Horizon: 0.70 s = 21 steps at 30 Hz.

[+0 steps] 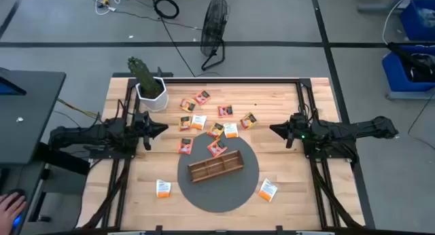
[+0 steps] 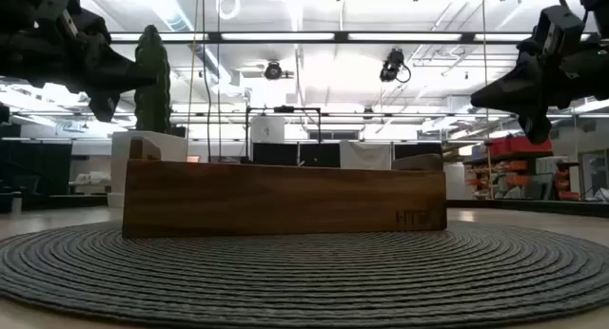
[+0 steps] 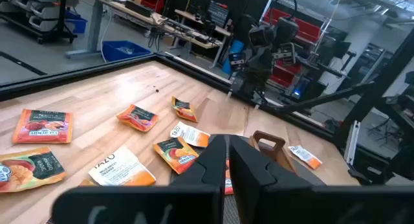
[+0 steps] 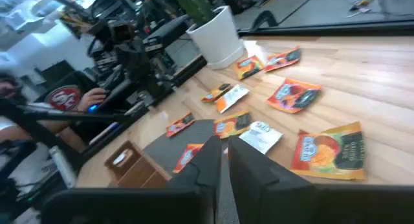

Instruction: Pick & Place Tea

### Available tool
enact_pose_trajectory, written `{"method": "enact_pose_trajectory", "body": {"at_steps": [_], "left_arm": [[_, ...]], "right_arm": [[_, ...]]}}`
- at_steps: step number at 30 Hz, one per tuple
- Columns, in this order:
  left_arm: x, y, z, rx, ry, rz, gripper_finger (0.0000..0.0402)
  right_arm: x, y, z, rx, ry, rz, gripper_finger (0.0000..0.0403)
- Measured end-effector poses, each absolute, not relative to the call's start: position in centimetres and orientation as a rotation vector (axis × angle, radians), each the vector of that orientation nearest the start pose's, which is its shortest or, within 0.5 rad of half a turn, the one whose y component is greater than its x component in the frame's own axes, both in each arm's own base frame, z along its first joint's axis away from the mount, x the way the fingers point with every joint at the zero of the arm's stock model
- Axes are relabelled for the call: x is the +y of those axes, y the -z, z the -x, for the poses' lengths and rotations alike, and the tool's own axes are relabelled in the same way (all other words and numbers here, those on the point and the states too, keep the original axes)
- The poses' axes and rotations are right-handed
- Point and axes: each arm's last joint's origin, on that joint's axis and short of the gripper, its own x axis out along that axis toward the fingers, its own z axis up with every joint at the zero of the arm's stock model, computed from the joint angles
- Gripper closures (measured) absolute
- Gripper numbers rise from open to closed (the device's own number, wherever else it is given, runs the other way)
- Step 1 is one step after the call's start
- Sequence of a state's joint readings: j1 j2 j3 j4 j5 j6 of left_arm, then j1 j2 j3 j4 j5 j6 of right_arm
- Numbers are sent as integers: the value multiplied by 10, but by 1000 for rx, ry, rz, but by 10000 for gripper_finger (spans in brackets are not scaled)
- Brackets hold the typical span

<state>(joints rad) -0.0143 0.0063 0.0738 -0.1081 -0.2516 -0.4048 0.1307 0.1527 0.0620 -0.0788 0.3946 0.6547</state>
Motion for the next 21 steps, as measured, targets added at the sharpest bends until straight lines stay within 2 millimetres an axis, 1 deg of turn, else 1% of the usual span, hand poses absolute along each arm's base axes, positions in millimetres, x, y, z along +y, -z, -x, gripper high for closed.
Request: {"method": "enact_pose_trajectory", "body": {"at_steps": [3, 7, 12, 14, 17, 19, 21], "left_arm": [[6, -178, -92, -8, -242, 401, 378], [6, -178, -92, -10, -242, 401, 378], [6, -178, -92, -9, -242, 401, 378], [6, -178, -92, -9, -242, 401, 378], [6, -178, -92, -9, -242, 401, 378], [6, -178, -92, -9, -242, 401, 378], [6, -178, -92, -9, -242, 401, 378]], "right_arm": [[2, -165, -102, 73, 314, -606, 366], [2, -165, -102, 64, 317, -658, 366], [2, -169, -103, -6, 305, -839, 366], [3, -176, -103, -44, 274, -869, 366], [4, -193, -103, -59, 215, -816, 366], [5, -202, -104, -25, 192, -787, 366], [6, -209, -106, 57, 172, -786, 366]]}}
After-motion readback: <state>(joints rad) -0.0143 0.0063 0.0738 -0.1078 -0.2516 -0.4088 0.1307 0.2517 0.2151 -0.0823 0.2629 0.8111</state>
